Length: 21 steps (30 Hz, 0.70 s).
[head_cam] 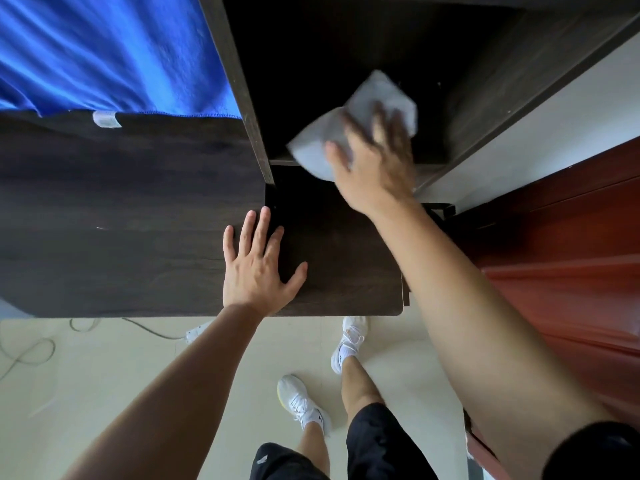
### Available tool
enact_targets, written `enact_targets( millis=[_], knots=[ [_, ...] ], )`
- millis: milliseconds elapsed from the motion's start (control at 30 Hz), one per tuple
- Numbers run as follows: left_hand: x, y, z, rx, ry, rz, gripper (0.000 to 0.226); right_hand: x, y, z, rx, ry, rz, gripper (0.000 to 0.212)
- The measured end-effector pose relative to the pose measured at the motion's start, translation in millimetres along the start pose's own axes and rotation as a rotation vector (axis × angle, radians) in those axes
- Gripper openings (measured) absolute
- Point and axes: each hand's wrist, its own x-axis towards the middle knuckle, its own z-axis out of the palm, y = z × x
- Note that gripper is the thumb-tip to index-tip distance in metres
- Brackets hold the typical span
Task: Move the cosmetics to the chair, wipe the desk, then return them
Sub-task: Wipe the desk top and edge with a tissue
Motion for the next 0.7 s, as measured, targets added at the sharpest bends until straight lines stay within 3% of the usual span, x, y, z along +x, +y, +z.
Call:
enact_targets(
  millis=[67, 200, 300, 400, 467, 600, 700],
  knots=[
    [-0.5, -0.2, -0.3, 0.001, -0.001, 0.001, 0.079, 8.1, 30.4, -6.0, 0.01, 0.002, 0.125, 0.061],
    [0.3, -0.1, -2.9, -0.011, -0.01, 0.0, 0.08, 33.0, 32.1, -5.5, 0.017, -0.025, 0.188, 0.061],
    [-0.6, 0.9, -3.8, -0.017, -0.02, -0.002, 0.08, 23.6, -3.0, 4.6, -0.081, -0.118, 0.031, 0.059],
    [-0.5, 1.7, -4.8, -0.015, -0.036, -0.014, 0.081, -17.9, -14.6, 12.5, -0.02, -0.03, -0.163, 0.057],
    [-1.3, 1.2, -5.0, -0.014, -0.034, -0.009, 0.08, -30.0, 5.4, 10.5, -0.002, -0.028, -0.197, 0.054],
    [-1.1, 0.9, -5.3, -0.012, -0.019, -0.003, 0.08, -14.9, 46.1, -0.5, -0.06, 0.006, 0.011, 0.057],
    [0.7, 2.5, -6.3, -0.01, -0.019, 0.008, 0.08, 9.6, 29.4, -2.4, -0.07, -0.041, 0.123, 0.06]
  ],
)
